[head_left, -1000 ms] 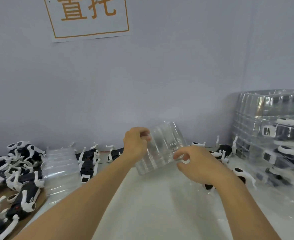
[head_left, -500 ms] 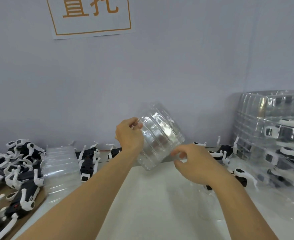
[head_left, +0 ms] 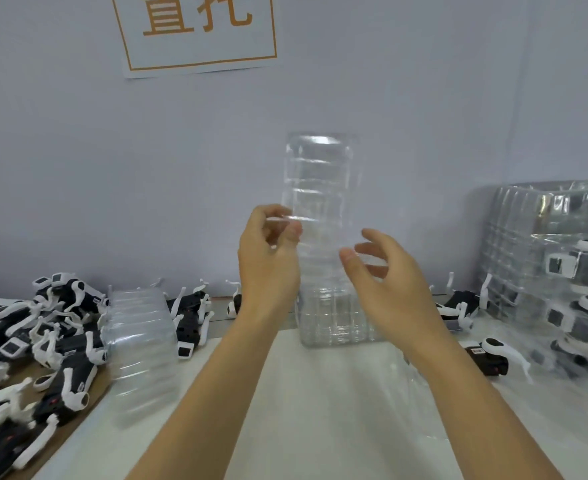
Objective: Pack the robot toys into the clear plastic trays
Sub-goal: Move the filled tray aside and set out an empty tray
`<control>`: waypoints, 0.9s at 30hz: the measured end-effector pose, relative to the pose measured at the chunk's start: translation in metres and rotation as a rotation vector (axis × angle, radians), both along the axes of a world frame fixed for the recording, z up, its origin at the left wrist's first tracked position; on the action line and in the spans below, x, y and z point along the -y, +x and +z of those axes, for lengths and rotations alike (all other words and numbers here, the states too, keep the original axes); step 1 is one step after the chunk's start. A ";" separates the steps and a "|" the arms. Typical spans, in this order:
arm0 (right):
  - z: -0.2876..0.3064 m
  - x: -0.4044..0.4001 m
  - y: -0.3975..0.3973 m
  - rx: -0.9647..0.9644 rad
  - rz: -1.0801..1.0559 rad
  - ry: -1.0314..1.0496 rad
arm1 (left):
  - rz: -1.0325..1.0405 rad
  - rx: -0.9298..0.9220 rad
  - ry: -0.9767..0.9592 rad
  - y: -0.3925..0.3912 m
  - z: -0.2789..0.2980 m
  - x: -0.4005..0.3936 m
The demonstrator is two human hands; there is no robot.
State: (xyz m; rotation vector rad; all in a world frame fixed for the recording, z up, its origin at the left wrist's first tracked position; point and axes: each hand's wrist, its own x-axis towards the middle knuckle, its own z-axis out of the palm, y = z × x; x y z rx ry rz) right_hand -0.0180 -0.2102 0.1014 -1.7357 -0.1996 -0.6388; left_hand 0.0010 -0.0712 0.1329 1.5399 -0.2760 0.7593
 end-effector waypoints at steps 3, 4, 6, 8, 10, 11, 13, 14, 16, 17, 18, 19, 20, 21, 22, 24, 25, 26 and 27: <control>0.005 -0.004 -0.004 0.046 0.098 0.030 | -0.124 -0.071 0.029 -0.026 -0.020 -0.011; 0.006 -0.004 -0.006 0.047 0.136 0.030 | -0.134 -0.094 0.004 -0.030 -0.024 -0.014; 0.006 -0.005 -0.010 0.022 0.214 0.048 | -0.112 -0.132 -0.026 -0.033 -0.024 -0.024; 0.008 -0.007 -0.013 0.000 0.271 0.039 | -0.097 -0.114 -0.005 -0.035 -0.019 -0.034; 0.010 -0.010 -0.016 -0.030 0.263 0.026 | -0.066 -0.090 0.037 -0.038 -0.016 -0.045; 0.011 -0.011 -0.017 -0.039 0.237 0.019 | -0.034 -0.079 0.056 -0.039 -0.014 -0.050; 0.013 -0.011 -0.019 -0.032 0.154 0.020 | 0.054 -0.048 0.063 -0.040 -0.010 -0.061; 0.014 -0.009 -0.020 -0.003 0.086 0.051 | 0.105 -0.016 0.037 -0.041 -0.008 -0.068; 0.017 -0.002 -0.020 0.109 -0.118 0.175 | 0.212 0.069 -0.037 -0.040 -0.004 -0.081; 0.020 0.002 -0.020 0.172 -0.223 0.241 | 0.266 0.110 -0.059 -0.037 -0.003 -0.086; 0.023 0.006 -0.022 0.229 -0.296 0.302 | 0.307 0.142 -0.059 -0.033 -0.001 -0.087; 0.027 0.009 -0.023 0.275 -0.336 0.348 | 0.330 0.156 -0.041 -0.025 0.002 -0.086; 0.030 0.010 -0.024 0.313 -0.357 0.381 | 0.338 0.149 -0.008 -0.013 0.005 -0.081; 0.033 0.010 -0.026 0.343 -0.367 0.403 | 0.324 0.130 0.050 0.001 0.010 -0.073; 0.036 0.009 -0.029 0.371 -0.368 0.419 | 0.273 0.094 0.131 0.015 0.017 -0.063; 0.042 0.004 -0.034 0.421 -0.349 0.427 | 0.113 0.025 0.323 0.040 0.026 -0.041; 0.044 0.002 -0.036 0.430 -0.337 0.413 | 0.039 -0.011 0.424 0.052 0.025 -0.032; 0.046 0.000 -0.038 0.423 -0.318 0.397 | -0.012 -0.046 0.495 0.065 0.019 -0.024; 0.047 -0.002 -0.038 0.404 -0.284 0.391 | -0.017 -0.058 0.529 0.072 0.012 -0.018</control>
